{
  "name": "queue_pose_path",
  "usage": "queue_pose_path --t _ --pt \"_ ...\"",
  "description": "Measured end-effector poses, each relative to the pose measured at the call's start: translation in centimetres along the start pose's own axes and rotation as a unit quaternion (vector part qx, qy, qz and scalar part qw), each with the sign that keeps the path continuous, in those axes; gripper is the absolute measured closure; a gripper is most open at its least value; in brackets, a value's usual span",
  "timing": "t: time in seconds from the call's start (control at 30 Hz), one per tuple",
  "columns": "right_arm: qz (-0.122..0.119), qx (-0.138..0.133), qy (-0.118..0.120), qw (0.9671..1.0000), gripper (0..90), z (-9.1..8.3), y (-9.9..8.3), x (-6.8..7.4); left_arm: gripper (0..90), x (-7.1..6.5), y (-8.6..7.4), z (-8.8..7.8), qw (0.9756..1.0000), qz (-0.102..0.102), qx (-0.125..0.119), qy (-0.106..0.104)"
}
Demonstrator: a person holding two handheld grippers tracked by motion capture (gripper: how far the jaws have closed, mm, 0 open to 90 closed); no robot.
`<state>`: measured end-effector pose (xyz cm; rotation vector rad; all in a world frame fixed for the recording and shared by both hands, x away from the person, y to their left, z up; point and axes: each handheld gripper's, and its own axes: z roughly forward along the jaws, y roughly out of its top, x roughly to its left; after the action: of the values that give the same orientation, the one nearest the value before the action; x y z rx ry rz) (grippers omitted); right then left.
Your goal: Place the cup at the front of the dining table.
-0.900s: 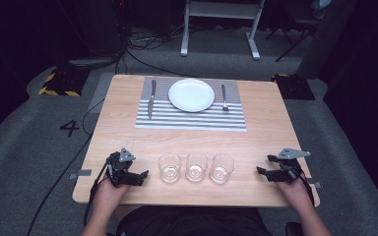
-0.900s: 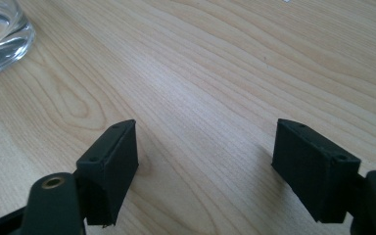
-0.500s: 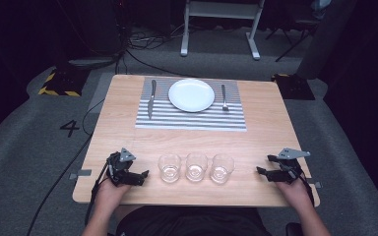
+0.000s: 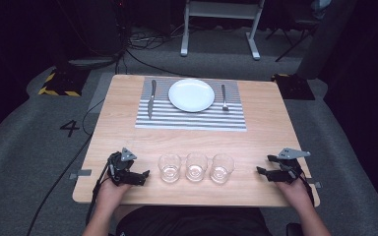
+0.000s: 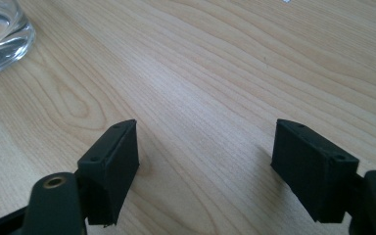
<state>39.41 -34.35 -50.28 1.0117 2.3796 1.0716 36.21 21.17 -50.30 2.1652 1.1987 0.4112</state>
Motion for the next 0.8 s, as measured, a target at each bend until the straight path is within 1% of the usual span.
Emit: queue_pose_path --t 0.07,0.1,0.13,0.2,0.23,0.27,0.3,0.33,0.37,0.4,0.43,0.47,0.5,0.53,0.57,0.6,0.63,0.67,0.7,0.73,0.8 --pt "0.002 0.001 0.001 1.0000 25.8 0.0 0.0 0.0 0.5 0.1 0.1 0.0 1.0000 -0.001 0.002 -0.002" --pt "0.000 0.001 0.000 1.0000 25.8 0.0 0.0 0.0 1.2 0.2 0.2 -0.2 0.9999 -0.008 0.001 -0.013" --pt "0.001 0.000 0.000 1.0000 25.8 0.0 0.0 0.0 3.4 0.4 0.3 -0.4 0.9995 -0.019 -0.012 -0.023" --pt "0.000 0.001 0.001 1.0000 25.8 0.0 0.0 0.0 6.3 0.5 0.4 -0.9 0.9984 -0.031 -0.031 -0.036" --pt "0.001 0.001 0.001 1.0000 25.8 0.0 0.0 0.0 6.4 0.4 0.6 -1.3 0.9979 -0.033 -0.043 -0.036" --pt "0.001 0.001 0.001 1.0000 25.8 0.0 0.0 0.0 6.5 0.4 0.6 -1.3 0.9979 -0.033 -0.043 -0.036" --pt "0.002 0.000 0.000 1.0000 25.8 0.0 0.0 0.0 7.0 0.3 0.8 -2.1 0.9970 -0.027 -0.064 -0.033" --pt "-0.001 0.001 0.001 1.0000 25.8 0.0 0.0 0.0 7.8 0.3 0.8 -2.6 0.9969 -0.017 -0.067 -0.036" --pt "0.001 0.001 0.002 1.0000 25.8 0.0 0.0 0.0 9.0 0.2 0.9 -2.8 0.9962 -0.018 -0.077 -0.037" --pt "0.001 0.001 0.002 1.0000 25.8 0.0 0.0 0.0 10.6 0.2 0.9 -2.8 0.9962 -0.018 -0.077 -0.037" --pt "-0.001 0.001 0.001 1.0000 25.8 0.0 0.0 0.0 10.6 0.2 0.9 -3.2 0.9957 -0.011 -0.082 -0.043" --pt "0.001 0.001 0.001 1.0000 25.9 0.0 0.0 0.0 13.6 0.1 1.0 -3.5 0.9944 -0.009 -0.096 -0.044" --pt "0.000 0.000 0.000 1.0000 25.9 0.0 0.0 0.0 15.1 0.0 1.1 -4.0 0.9924 -0.010 -0.114 -0.045" --pt "0.002 0.000 0.000 1.0000 26.0 0.0 0.0 0.0 15.4 -0.1 1.1 -4.2 0.9907 -0.008 -0.130 -0.039" --pt "0.000 -0.001 0.000 1.0000 26.1 0.0 0.0 0.0 15.6 -0.1 1.2 -4.5 0.9894 -0.011 -0.140 -0.039" --pt "0.000 -0.001 0.000 1.0000 26.1 0.0 0.0 0.0 15.8 -0.1 1.2 -4.5 0.9894 -0.011 -0.140 -0.039" --pt "0.000 -0.002 -0.001 1.0000 26.0 0.0 0.0 0.0 15.8 -0.1 1.3 -4.7 0.9880 -0.010 -0.150 -0.034" --pt "0.001 -0.002 0.000 1.0000 26.0 0.0 0.0 0.0 15.8 -0.2 1.4 -5.1 0.9874 -0.011 -0.154 -0.035" --pt "0.001 0.001 0.002 1.0000 26.0 0.0 0.0 0.0 16.0 -0.3 1.5 -5.3 0.9872 -0.007 -0.156 -0.034" --pt "0.000 0.000 0.001 1.0000 26.0 0.0 0.0 0.0 16.1 -0.4 1.6 -5.6 0.9861 -0.006 -0.162 -0.035" --pt "0.001 0.000 0.000 1.0000 26.0 0.0 0.0 0.0 16.1 -0.5 1.7 -5.8 0.9858 -0.002 -0.165 -0.034"
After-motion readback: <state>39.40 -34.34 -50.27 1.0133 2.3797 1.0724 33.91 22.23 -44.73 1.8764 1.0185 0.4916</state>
